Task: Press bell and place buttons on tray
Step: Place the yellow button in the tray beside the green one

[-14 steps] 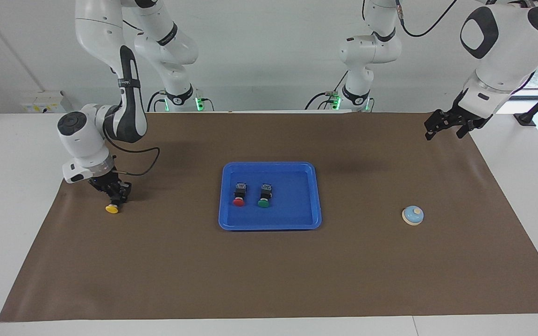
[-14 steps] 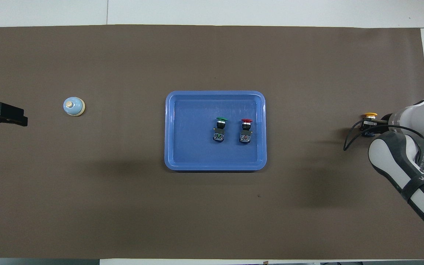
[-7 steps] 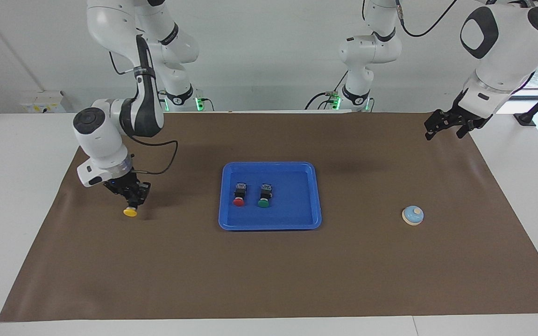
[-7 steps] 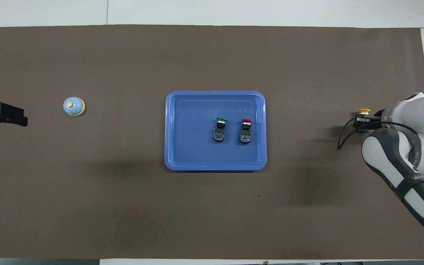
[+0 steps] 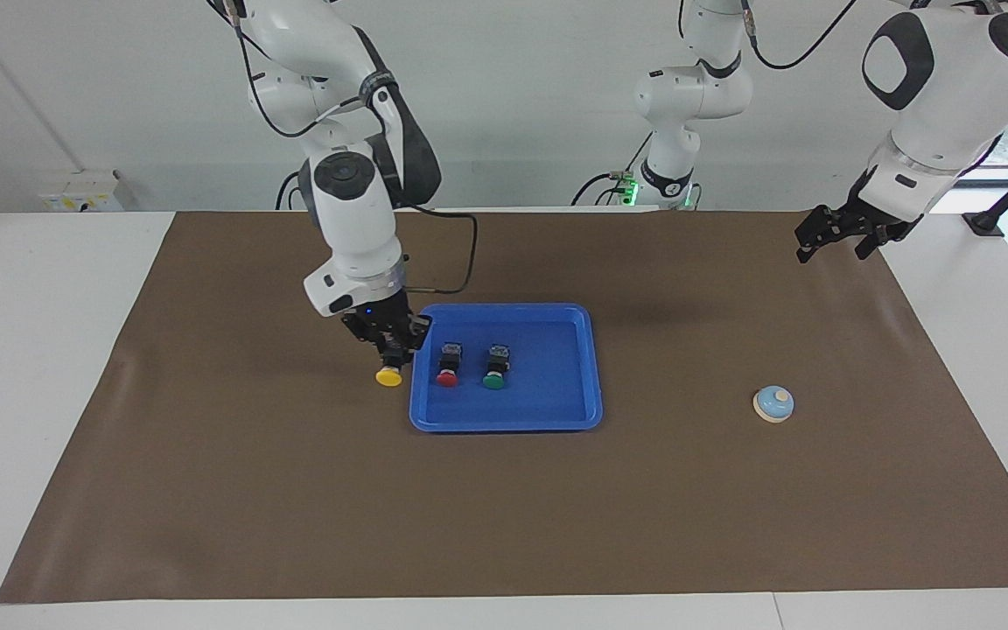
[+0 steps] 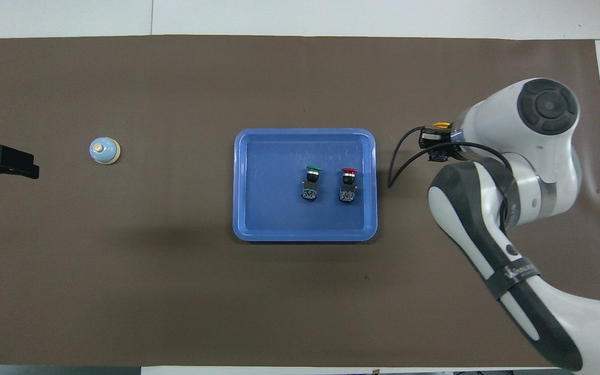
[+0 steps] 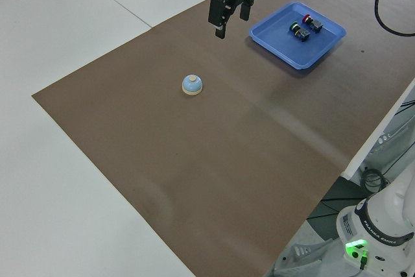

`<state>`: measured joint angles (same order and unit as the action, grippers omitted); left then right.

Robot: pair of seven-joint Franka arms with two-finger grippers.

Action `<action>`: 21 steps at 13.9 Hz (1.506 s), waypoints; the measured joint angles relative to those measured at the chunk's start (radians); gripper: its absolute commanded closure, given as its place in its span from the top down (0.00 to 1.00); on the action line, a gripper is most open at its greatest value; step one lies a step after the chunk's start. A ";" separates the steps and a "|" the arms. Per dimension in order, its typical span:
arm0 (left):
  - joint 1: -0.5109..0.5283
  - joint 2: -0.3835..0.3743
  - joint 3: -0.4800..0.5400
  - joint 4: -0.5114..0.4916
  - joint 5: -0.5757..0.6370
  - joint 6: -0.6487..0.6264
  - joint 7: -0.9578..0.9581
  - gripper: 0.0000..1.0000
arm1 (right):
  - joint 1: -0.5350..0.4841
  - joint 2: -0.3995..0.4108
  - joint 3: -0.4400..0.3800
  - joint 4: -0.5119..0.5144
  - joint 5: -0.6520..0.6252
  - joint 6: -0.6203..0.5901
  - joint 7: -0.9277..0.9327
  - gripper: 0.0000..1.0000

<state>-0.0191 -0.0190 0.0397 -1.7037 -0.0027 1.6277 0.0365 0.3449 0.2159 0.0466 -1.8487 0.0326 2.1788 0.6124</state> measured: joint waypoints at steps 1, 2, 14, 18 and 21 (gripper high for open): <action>0.000 0.000 0.000 0.000 0.000 0.000 0.000 1.00 | 0.033 0.009 0.000 0.016 0.012 0.000 0.035 0.00; 0.000 0.000 0.000 0.000 0.000 0.000 0.000 1.00 | 0.070 0.022 0.000 0.036 0.018 0.000 0.079 0.00; 0.000 0.000 0.000 0.000 0.000 0.000 0.000 1.00 | 0.266 0.300 -0.004 0.143 0.020 0.179 0.244 0.00; 0.000 0.000 0.000 0.000 0.000 0.000 0.000 1.00 | 0.269 0.297 -0.004 0.108 0.020 0.221 0.244 1.00; 0.000 0.000 0.000 0.000 0.000 0.000 0.000 1.00 | 0.269 0.295 -0.004 0.111 0.020 0.209 0.256 1.00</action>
<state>-0.0191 -0.0190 0.0397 -1.7037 -0.0027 1.6277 0.0365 0.6136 0.5114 0.0424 -1.7378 0.0527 2.3878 0.8686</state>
